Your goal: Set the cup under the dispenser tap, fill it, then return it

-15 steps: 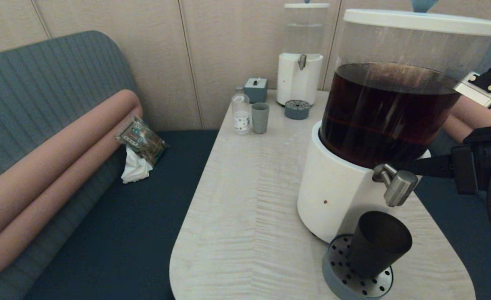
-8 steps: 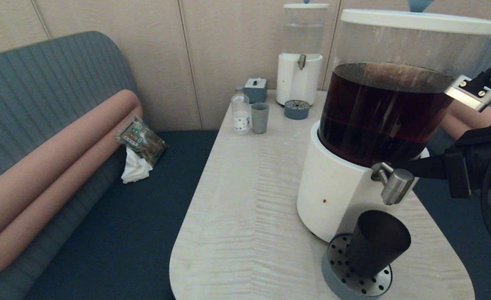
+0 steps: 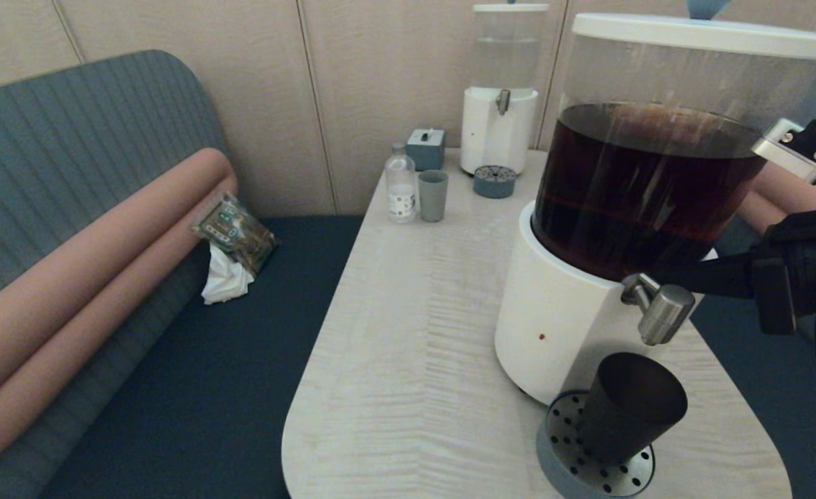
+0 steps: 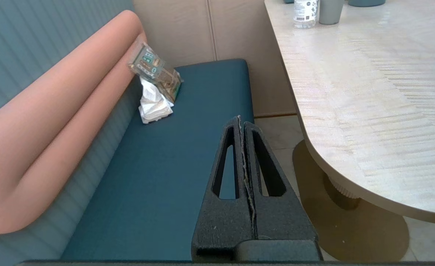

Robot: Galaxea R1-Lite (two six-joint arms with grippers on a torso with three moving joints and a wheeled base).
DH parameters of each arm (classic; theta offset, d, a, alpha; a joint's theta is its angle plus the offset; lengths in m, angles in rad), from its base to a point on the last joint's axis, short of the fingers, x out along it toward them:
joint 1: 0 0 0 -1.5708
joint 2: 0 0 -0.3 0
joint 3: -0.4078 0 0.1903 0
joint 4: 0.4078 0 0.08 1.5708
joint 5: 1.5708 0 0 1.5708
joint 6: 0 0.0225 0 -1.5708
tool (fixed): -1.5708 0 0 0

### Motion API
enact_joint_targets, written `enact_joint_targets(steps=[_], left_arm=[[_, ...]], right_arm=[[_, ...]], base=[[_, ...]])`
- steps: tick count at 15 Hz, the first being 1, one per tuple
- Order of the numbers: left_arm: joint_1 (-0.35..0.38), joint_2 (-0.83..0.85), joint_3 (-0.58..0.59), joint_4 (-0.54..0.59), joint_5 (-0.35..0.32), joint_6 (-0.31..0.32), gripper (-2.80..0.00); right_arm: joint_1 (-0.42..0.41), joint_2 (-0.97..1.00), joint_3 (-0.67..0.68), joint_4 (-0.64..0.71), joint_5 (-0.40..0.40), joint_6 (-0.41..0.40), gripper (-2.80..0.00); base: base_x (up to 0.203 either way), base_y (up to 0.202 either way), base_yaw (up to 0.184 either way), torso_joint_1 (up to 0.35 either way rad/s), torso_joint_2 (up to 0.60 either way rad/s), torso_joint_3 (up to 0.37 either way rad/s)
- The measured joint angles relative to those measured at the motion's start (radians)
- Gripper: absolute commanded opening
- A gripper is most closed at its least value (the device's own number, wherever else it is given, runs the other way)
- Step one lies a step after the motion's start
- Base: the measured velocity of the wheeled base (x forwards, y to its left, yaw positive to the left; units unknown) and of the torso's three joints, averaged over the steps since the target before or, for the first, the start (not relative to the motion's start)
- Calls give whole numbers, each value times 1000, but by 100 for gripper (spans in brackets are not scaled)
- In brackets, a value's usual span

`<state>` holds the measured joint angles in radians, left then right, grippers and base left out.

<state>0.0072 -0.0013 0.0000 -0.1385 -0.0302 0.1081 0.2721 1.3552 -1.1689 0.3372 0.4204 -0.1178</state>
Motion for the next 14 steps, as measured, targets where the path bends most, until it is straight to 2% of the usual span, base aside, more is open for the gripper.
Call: enact_joint_targets(steps=[14], left_arm=[[0,0,0,0,0,0,-280]], right_arm=[[41,-7,15,-9,43,-83,-280]], base=[[0,0,0,0,0,0]])
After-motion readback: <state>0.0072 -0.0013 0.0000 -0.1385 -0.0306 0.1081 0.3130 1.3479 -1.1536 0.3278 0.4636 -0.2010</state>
